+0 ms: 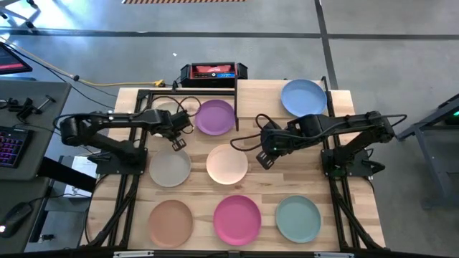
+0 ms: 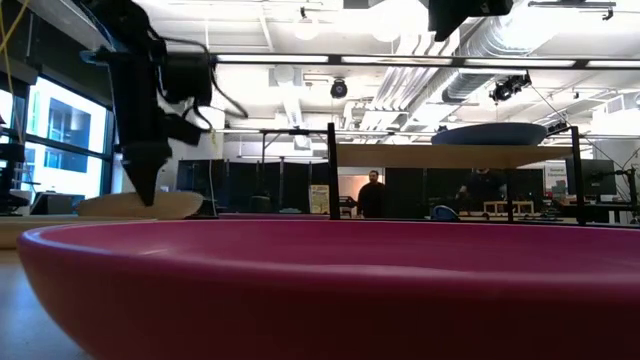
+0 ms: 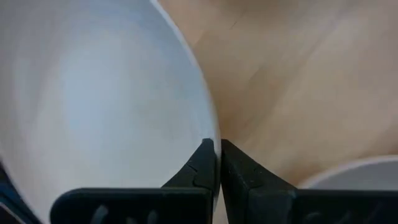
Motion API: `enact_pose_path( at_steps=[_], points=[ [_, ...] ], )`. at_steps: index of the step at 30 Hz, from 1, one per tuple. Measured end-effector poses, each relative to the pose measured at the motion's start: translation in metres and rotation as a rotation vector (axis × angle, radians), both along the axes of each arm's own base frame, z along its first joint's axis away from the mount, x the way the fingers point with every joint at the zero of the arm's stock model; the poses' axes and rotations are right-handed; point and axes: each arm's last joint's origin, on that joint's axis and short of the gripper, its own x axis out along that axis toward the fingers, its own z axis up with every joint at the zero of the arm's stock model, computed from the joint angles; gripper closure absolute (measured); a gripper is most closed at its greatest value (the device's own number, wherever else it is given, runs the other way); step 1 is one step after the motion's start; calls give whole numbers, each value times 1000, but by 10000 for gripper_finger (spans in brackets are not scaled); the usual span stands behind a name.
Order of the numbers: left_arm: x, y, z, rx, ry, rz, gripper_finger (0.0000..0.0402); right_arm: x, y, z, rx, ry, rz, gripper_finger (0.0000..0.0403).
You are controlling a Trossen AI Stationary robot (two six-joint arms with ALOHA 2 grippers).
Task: Place and stack plates onto a shelf
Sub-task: Stack the white plate on top of the blue plate on the shelf
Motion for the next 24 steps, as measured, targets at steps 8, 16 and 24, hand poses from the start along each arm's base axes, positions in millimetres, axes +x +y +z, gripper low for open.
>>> enact_pose_path(
  at_steps=[8,16,24],
  points=[
    [10,-21,41,51,-58,-157,401,1,-9,0,3,-4,-54,336],
    [22,-52,79,95,-52,-392,401,2,-22,0,-52,-13,-117,336],
    [28,-90,109,174,-74,-623,401,4,-39,1,-58,-26,-176,336]
  ],
)
